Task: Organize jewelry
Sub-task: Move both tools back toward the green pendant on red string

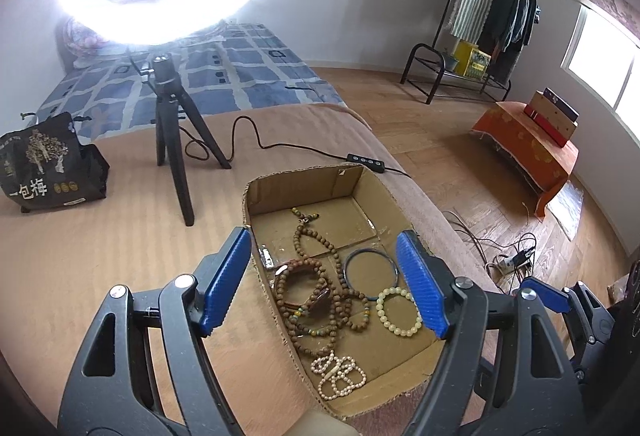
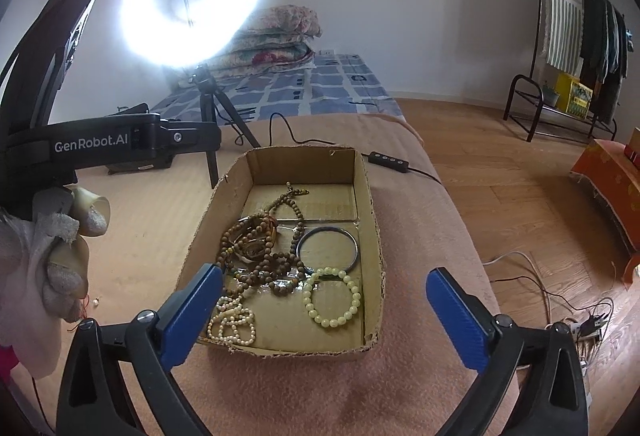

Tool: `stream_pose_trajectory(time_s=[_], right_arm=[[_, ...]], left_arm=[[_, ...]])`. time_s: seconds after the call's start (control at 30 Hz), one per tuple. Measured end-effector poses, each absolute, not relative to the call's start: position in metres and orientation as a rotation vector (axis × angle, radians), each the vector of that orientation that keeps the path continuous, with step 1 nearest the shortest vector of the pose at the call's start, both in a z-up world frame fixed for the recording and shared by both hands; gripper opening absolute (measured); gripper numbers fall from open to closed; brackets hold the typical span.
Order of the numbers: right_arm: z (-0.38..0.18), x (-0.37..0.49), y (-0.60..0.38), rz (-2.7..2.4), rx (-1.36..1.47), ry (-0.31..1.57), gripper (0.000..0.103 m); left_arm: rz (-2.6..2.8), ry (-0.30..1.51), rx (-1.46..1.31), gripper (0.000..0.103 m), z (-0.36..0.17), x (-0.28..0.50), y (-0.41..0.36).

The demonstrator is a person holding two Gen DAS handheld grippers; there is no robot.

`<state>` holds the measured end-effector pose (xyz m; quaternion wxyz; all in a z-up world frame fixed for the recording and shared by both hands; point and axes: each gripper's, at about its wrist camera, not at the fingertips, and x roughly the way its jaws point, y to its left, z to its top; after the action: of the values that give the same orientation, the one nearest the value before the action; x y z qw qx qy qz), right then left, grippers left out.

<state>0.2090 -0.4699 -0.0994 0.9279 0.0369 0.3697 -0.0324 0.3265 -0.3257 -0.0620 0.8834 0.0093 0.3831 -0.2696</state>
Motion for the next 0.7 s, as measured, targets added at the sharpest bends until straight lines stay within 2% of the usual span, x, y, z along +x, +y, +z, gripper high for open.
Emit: stream_pose_trajectory(time_s=[0.37, 0.7], right_arm=[[-0.079, 0.195, -0.454, -0.063, 0.067, 0.737, 0.103], [-0.076, 0.180, -0.433, -0.037, 0.048, 0.730, 0.103]], left_arm=[[-0.541, 0.755, -0.005, 0.077, -0.033, 0.313, -0.291], [-0.524, 0.732, -0.005, 0.077, -0.018, 0.291, -0.225]])
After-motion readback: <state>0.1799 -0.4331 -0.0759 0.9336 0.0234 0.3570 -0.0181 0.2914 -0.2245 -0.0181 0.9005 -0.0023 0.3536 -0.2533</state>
